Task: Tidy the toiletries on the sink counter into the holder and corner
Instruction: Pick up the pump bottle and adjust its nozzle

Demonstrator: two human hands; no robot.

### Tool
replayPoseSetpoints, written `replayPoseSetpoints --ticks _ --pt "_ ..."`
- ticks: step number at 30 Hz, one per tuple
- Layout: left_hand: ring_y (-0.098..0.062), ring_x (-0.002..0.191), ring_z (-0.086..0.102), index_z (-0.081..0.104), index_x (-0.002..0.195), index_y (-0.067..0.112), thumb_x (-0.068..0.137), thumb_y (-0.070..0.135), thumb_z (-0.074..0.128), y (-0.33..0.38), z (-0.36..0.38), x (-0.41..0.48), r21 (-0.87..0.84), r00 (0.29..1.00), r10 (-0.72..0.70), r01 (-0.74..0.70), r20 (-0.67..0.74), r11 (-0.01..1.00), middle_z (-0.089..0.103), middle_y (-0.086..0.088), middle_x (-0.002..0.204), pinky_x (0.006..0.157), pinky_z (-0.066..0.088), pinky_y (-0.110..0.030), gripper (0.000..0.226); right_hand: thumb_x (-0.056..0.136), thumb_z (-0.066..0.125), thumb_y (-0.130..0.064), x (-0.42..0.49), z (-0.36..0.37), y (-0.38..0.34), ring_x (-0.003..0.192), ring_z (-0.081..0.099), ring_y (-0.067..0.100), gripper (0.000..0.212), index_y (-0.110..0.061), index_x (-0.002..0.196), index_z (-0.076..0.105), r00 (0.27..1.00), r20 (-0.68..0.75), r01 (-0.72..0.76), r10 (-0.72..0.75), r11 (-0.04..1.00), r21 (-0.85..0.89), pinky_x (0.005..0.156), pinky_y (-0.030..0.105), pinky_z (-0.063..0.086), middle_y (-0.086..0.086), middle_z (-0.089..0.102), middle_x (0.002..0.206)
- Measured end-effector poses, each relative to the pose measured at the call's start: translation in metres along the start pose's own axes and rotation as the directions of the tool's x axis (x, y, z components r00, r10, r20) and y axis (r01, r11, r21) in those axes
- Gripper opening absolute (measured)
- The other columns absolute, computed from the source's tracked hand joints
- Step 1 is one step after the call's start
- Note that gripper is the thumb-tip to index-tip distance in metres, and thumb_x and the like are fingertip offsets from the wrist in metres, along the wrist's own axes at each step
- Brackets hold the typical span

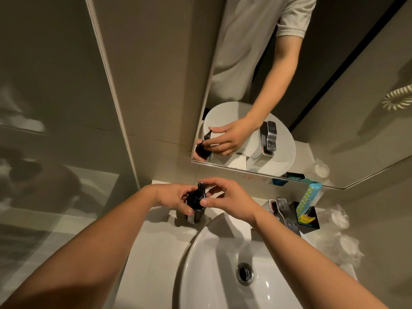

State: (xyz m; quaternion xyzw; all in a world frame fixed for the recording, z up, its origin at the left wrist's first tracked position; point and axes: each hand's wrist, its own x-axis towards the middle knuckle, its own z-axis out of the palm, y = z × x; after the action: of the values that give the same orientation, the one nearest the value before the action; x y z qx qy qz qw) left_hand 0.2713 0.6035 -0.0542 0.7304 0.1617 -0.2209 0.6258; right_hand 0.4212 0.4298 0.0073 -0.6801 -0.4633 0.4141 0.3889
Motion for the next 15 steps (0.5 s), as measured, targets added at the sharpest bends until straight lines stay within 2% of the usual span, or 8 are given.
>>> replayPoseSetpoints --ticks 3,5,9,12,15 --pt "-0.008 0.129 0.057 0.048 0.145 0.032 0.086 0.010 0.079 0.005 -0.002 0.007 -0.021 0.999 0.019 -0.018 0.041 1.000 0.064 0.009 0.136 0.112 0.042 -0.030 0.070 0.078 0.086 -0.020 -0.001 -0.004 0.005 0.102 0.067 0.018 0.049 -0.021 0.123 0.068 1.000 -0.019 -0.007 0.008 0.999 0.041 0.093 0.028 0.054 -0.004 0.072 0.110" --pt "-0.009 0.128 0.058 0.049 0.144 0.030 0.086 0.006 0.078 0.004 -0.001 0.013 -0.046 0.999 0.045 -0.043 0.027 0.998 0.064 0.006 0.137 0.110 0.045 -0.030 0.069 0.078 0.086 -0.017 -0.001 -0.005 0.009 0.102 0.067 0.018 0.047 -0.020 0.121 0.068 0.999 -0.044 -0.007 0.011 0.997 0.074 0.092 0.026 0.054 -0.002 0.073 0.108" --pt "-0.010 0.130 0.058 0.054 0.141 0.030 0.084 0.004 0.079 -0.010 0.007 0.024 -0.197 0.989 0.087 -0.110 -0.121 0.974 0.066 0.007 0.136 0.112 0.043 -0.035 0.067 0.079 0.085 -0.015 0.001 -0.009 0.019 0.104 0.068 0.019 0.043 -0.017 0.118 0.068 0.994 -0.107 -0.002 0.015 0.993 0.116 0.094 0.029 0.054 0.002 0.073 0.110" --pt "-0.011 0.128 0.060 0.059 0.134 0.030 0.086 0.006 0.078 -0.022 0.017 0.032 -0.369 0.958 0.106 -0.203 -0.268 0.907 0.069 0.005 0.131 0.113 0.044 -0.036 0.057 0.079 0.084 -0.017 0.002 -0.010 0.028 0.106 0.067 0.022 0.039 -0.019 0.115 0.068 0.988 -0.154 -0.002 0.023 0.990 0.139 0.098 0.035 0.053 0.002 0.073 0.109" --pt "-0.013 0.126 0.062 0.061 0.134 0.023 0.090 0.006 0.074 -0.031 0.028 0.041 -0.424 0.929 0.107 -0.262 -0.355 0.867 0.070 0.001 0.129 0.110 0.046 -0.033 0.049 0.078 0.085 -0.020 0.005 -0.007 0.035 0.104 0.066 0.022 0.037 -0.022 0.112 0.069 0.980 -0.192 -0.012 0.041 0.989 0.149 0.097 0.034 0.054 -0.001 0.073 0.107"
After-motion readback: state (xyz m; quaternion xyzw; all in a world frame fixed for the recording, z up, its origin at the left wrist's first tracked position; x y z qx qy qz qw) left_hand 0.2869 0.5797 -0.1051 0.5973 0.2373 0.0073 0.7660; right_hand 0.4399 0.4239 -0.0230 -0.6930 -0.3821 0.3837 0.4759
